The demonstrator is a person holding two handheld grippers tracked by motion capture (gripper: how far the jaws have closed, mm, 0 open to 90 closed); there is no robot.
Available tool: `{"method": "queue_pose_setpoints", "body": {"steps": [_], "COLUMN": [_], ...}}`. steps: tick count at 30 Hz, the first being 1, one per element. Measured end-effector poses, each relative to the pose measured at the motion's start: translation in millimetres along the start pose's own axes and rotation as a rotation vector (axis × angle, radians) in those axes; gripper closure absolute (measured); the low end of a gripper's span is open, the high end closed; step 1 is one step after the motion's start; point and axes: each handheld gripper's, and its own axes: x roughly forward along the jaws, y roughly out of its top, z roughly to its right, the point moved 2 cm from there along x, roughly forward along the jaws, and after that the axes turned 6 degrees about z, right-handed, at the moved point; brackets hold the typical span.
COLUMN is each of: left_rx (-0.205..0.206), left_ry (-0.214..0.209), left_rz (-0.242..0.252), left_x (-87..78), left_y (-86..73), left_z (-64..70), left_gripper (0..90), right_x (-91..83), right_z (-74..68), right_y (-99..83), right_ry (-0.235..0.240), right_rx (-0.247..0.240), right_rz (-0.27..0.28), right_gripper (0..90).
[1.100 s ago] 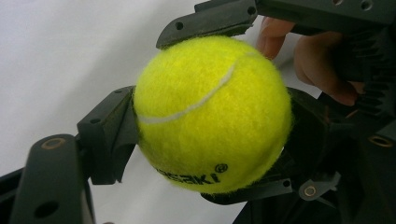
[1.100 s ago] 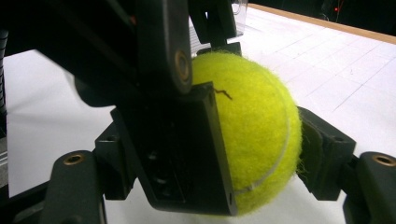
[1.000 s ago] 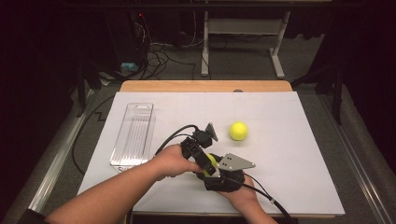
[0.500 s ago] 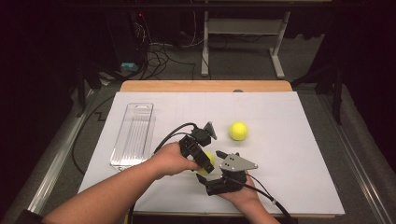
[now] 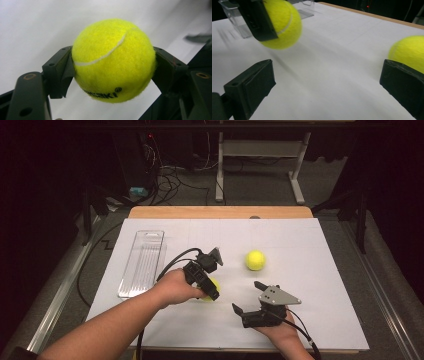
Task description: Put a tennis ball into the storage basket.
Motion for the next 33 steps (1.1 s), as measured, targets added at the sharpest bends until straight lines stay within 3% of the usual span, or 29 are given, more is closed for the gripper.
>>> {"method": "queue_pose_setpoints", "body": {"steps": [10, 19, 27, 33], "left_rx": [-0.049, -0.111, -0.169, -0.222], "left_ry": [0.035, 0.076, 0.106, 0.142], "left_rz": [-0.003, 0.004, 0.022, 0.024], "left_x": [-9.4, -37.7, -62.7, -77.3], "left_y": [-8.9, -21.3, -33.6, -45.1], "left_z": [-18.6, -47.9, -74.0, -97.9], "left_gripper": [26.3, 26.3, 26.3, 26.4], "right_x": [-27.6, -55.0, -69.8, -73.2], "right_z": [29.2, 54.4, 64.5, 64.4], "right_y": [-15.3, -29.1, -33.8, -33.1], "right_ry": [-0.096, -0.175, -0.206, -0.209], "right_rx": [-0.011, 0.011, 0.019, 0.015], "right_rz": [-0.028, -0.042, -0.043, -0.037], "right_gripper": [0.0, 0.0, 0.0, 0.0]}}
